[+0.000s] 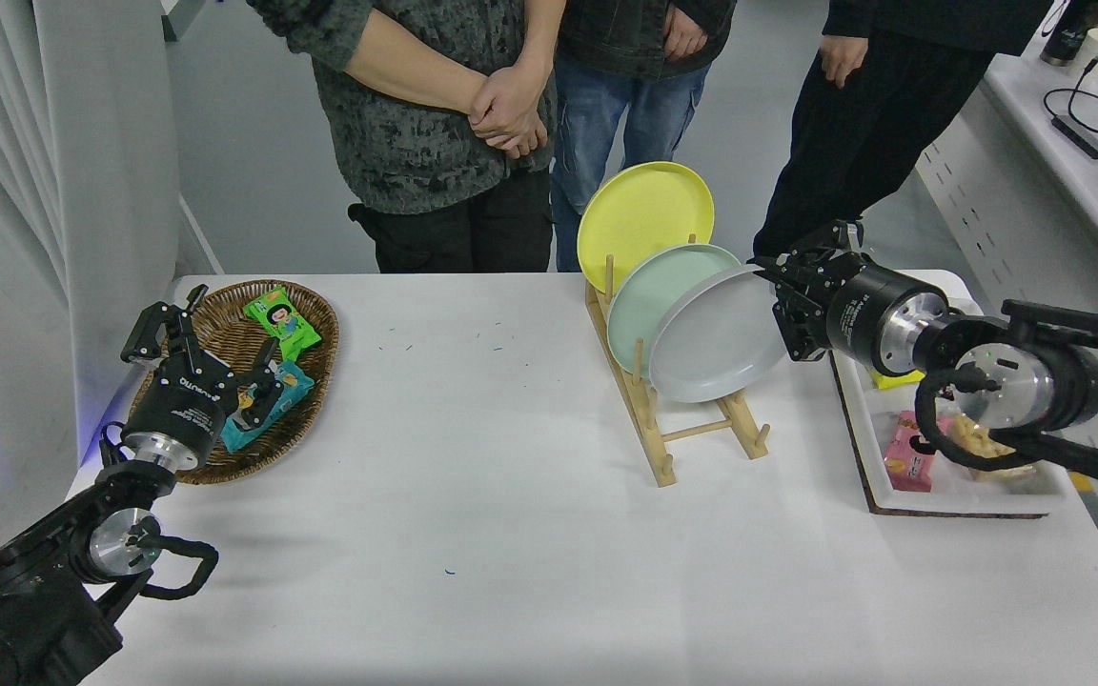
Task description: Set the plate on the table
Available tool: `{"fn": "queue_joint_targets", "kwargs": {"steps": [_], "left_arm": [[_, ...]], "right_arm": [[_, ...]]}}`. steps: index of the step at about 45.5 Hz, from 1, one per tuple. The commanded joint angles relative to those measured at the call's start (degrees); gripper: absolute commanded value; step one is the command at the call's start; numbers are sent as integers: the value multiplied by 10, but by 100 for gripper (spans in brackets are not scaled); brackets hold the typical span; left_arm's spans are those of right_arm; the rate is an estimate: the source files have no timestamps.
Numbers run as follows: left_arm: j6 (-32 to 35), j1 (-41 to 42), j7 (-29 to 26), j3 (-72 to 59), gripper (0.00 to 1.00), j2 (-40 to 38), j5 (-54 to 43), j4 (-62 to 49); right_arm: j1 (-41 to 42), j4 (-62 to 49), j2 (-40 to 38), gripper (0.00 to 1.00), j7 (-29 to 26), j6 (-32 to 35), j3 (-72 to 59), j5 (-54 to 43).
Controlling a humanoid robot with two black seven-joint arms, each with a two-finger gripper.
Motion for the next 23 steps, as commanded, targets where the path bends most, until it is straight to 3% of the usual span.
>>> {"fn": "queue_joint_targets", "kwargs": {"steps": [1,23], "left_arm": [[0,0,0,0,98,1,0,0],[0,0,-1,-1,98,1,0,0]], "right_arm": [[44,-2,-14,0,-52,-8,4,42],[83,-88,-27,0,-134,-22,8,66]]}}
